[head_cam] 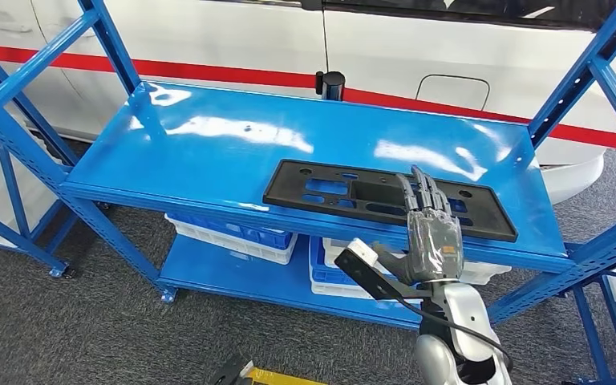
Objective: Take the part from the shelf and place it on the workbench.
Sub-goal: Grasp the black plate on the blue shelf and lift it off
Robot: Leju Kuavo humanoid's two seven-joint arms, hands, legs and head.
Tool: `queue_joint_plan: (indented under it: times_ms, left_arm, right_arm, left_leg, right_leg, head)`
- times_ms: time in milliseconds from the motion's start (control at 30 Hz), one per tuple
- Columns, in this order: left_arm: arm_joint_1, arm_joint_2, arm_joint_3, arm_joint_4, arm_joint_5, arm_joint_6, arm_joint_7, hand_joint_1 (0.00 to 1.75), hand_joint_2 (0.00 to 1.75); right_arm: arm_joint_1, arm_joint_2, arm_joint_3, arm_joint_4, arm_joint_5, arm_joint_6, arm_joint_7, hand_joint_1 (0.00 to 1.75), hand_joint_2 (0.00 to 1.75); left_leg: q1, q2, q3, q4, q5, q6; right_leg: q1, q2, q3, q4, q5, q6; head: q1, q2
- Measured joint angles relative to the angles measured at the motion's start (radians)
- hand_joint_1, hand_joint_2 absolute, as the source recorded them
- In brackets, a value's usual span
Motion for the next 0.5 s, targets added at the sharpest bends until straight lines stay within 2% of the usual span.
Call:
queue_joint_plan:
  times_ms: [300,500]
  left_arm:
    - [0.0,-0.002,0.0,0.0,-0.006,-0.001,0.003,0.0,0.0]
    - [0.0,-0.014,0.0,0.0,-0.012,-0.006,0.006,0.0,0.0]
  right_arm:
    - [-0.083,0.029,0.0,0.138,0.011,-0.025,0.0,0.0,1.75]
    - [-0.159,0.057,0.0,0.276,0.039,-0.089,0.003,0.0,1.75]
  left_leg:
    - [0.0,0.0,-0.001,0.0,0.0,0.0]
    - [0.0,0.0,0.0,0.0,0.0,0.0]
  right_leg:
    - [0.0,0.0,-0.001,0.0,0.0,0.0]
    - [0.0,0.0,0.0,0.0,0.0,0.0]
  head:
    - [0.0,0.0]
    - [0.0,0.0]
